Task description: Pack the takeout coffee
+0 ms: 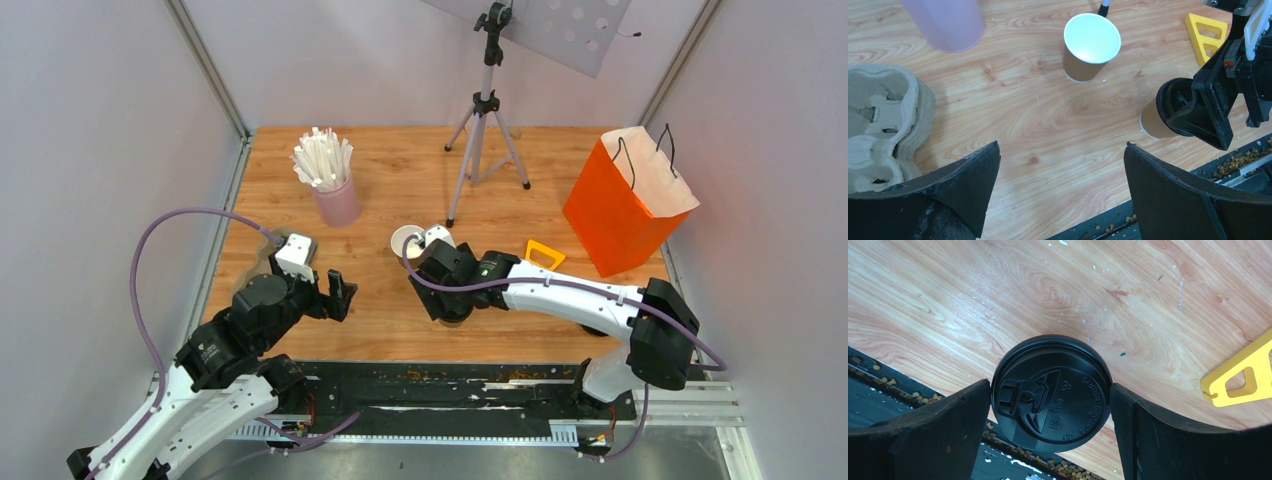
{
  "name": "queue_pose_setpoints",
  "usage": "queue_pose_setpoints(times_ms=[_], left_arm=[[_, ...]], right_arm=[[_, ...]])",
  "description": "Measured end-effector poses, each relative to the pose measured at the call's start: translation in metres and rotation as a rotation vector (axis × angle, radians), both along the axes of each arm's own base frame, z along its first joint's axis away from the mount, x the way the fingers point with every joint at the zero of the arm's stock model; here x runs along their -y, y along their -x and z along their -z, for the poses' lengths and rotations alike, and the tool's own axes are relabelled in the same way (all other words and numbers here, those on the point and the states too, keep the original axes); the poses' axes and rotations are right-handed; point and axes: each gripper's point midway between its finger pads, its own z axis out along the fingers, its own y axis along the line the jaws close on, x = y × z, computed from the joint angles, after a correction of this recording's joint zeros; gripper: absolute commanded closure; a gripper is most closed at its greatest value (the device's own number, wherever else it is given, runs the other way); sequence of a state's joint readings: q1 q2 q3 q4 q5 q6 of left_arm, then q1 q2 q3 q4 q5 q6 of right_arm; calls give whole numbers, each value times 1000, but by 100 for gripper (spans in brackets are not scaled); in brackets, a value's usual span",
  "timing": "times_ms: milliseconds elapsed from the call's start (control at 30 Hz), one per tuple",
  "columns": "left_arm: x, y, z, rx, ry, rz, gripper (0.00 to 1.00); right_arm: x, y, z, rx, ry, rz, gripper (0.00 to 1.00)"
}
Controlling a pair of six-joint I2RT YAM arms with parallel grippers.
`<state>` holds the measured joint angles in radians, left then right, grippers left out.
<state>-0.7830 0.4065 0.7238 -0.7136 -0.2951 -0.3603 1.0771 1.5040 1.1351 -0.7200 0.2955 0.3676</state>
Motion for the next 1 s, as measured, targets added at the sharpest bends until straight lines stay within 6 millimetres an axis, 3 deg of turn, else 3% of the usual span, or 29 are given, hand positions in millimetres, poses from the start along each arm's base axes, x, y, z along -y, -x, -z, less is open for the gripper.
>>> queue_pose_setpoints(times_ms=[200, 567, 800, 1000], left_arm=[[0, 0, 0, 0, 0, -1, 0], [0, 0, 0, 1, -1, -3, 0], [-1, 0, 0, 1, -3, -3, 0], [-4, -2, 0, 6, -9, -23, 0]], right_arm=[[14, -18, 0, 7, 15, 37, 15], [80, -94, -3, 28, 9, 220, 15], [79, -95, -6, 14, 1, 182, 12], [72, -87, -35, -19, -56, 179, 8]])
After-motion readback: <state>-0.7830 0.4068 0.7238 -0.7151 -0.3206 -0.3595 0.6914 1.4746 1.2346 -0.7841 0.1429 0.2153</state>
